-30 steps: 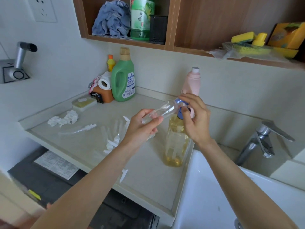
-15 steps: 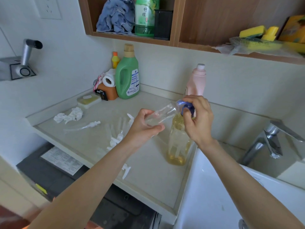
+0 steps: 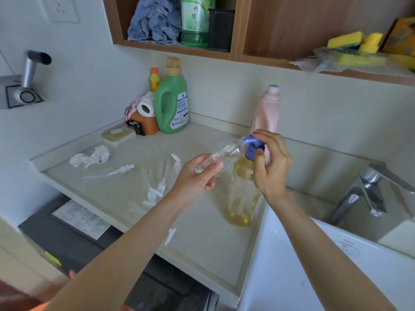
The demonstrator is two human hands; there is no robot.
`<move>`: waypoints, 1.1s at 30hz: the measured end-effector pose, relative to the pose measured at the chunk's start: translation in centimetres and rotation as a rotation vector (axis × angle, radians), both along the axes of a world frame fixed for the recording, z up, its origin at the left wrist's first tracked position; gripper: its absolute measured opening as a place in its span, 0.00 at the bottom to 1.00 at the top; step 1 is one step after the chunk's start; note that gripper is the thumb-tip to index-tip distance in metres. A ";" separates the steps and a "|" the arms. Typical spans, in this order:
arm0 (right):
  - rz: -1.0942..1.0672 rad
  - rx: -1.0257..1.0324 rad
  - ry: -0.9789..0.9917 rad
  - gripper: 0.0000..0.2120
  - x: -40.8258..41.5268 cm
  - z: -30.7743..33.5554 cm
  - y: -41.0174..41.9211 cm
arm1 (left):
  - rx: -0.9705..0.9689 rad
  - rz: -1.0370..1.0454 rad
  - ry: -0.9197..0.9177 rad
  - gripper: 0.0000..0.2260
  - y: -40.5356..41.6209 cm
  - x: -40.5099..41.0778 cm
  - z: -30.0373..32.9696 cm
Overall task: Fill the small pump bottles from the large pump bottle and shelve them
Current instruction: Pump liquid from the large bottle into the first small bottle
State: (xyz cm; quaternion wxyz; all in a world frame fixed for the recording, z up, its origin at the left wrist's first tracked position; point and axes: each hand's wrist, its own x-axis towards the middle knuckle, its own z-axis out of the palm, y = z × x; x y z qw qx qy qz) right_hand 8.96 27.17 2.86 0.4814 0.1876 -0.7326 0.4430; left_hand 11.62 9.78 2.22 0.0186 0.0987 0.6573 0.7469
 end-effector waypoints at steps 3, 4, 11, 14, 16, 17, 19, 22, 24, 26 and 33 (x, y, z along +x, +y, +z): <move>-0.011 0.005 -0.007 0.16 0.1 -0.5 -0.1 | -0.013 -0.001 -0.035 0.05 -0.1 -0.1 -0.2; -0.005 0.010 -0.016 0.15 0.1 -0.3 -0.1 | 0.002 0.003 -0.047 0.07 -0.2 -0.2 -0.2; 0.040 0.138 -0.023 0.13 0.1 2.7 1.4 | 0.092 -0.026 -0.078 0.21 0.1 0.0 -0.2; 0.051 0.164 0.004 0.13 0.1 3.1 1.8 | 0.066 0.005 -0.052 0.20 0.1 -0.1 0.1; 0.071 0.173 -0.012 0.14 0.1 2.7 1.5 | 0.065 0.012 -0.038 0.15 0.0 -0.1 0.4; 0.073 0.170 -0.019 0.14 0.1 2.3 1.3 | 0.078 0.002 -0.030 0.13 0.0 -0.1 0.5; 0.059 0.151 -0.012 0.14 0.1 1.3 1.1 | 0.116 -0.023 -0.016 0.10 0.2 -0.1 0.6; 0.072 0.082 0.019 0.14 0.0 0.5 1.0 | 0.211 -0.014 -0.056 0.08 0.7 -0.1 0.6; 0.075 0.032 0.014 0.14 -0.1 0.7 1.0 | 0.300 -0.006 -0.091 0.07 0.7 -0.3 0.4; 0.065 0.020 0.009 0.14 -0.2 0.8 0.9 | 0.395 -0.021 -0.121 0.06 0.5 -0.4 0.3; 0.042 0.009 0.008 0.13 -0.4 0.8 0.7 | 0.411 -0.119 -0.119 0.11 0.2 -1.1 0.5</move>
